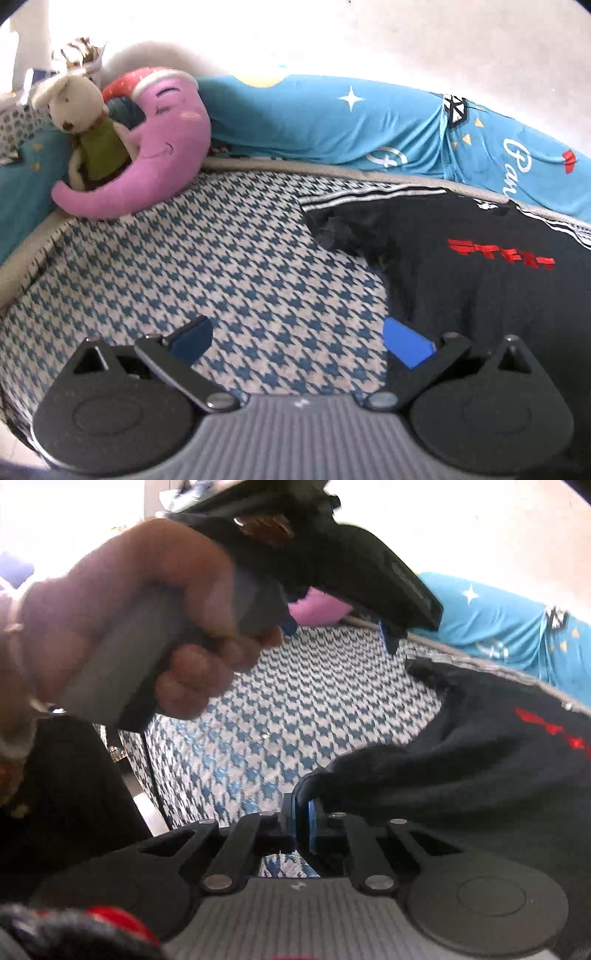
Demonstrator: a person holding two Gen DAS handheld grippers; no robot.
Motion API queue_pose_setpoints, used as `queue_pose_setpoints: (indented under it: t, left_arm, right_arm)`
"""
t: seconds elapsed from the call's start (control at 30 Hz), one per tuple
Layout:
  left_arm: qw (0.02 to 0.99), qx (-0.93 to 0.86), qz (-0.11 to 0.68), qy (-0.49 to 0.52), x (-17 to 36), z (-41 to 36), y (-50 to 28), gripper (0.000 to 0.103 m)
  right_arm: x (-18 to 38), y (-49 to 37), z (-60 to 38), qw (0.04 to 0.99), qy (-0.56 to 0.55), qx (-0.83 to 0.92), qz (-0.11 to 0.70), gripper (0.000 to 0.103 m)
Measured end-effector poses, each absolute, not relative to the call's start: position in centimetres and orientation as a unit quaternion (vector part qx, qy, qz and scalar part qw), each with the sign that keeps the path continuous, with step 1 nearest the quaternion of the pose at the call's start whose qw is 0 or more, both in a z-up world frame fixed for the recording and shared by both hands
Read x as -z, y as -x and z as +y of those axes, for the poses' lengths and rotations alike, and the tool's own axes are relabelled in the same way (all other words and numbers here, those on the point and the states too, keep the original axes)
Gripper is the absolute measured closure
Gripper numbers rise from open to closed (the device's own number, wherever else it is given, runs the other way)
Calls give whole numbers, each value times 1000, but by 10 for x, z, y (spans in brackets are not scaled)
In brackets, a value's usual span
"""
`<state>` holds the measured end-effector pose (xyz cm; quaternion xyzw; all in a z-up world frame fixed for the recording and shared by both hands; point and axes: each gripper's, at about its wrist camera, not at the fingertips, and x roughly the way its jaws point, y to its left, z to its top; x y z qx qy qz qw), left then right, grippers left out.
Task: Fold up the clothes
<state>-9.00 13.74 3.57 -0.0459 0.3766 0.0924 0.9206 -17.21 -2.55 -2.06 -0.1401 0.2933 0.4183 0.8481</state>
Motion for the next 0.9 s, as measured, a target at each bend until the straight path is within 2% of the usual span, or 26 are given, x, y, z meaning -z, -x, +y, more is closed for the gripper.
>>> queue_pose_setpoints:
  t: [0.2,0.47,0.67,0.73,0.8,0.9]
  left_arm:
    - [920,-77,381,38,-32,127,89,0]
    - [914,-41,396,81,-23,129,60,1]
    - [904,-26,410,119,-12,131,30,16]
    - [903,-19,411,126,-8,129,21,16]
    - [901,-9,416,124,-5,128,10,16]
    - [893,2,429,137,2,130,-6,20]
  right_arm:
    - [25,180,-27,799,148,-480,330,88]
    - [7,178,-54,812,141,-467,320,87]
    - [-4,146,-75,832,120,-434,323,83]
    - [-7,135,-83,838,108,-424,327,82]
    - [-12,122,-93,846,99,-410,327,75]
    - [-20,104,-108,857,85,-390,327,70]
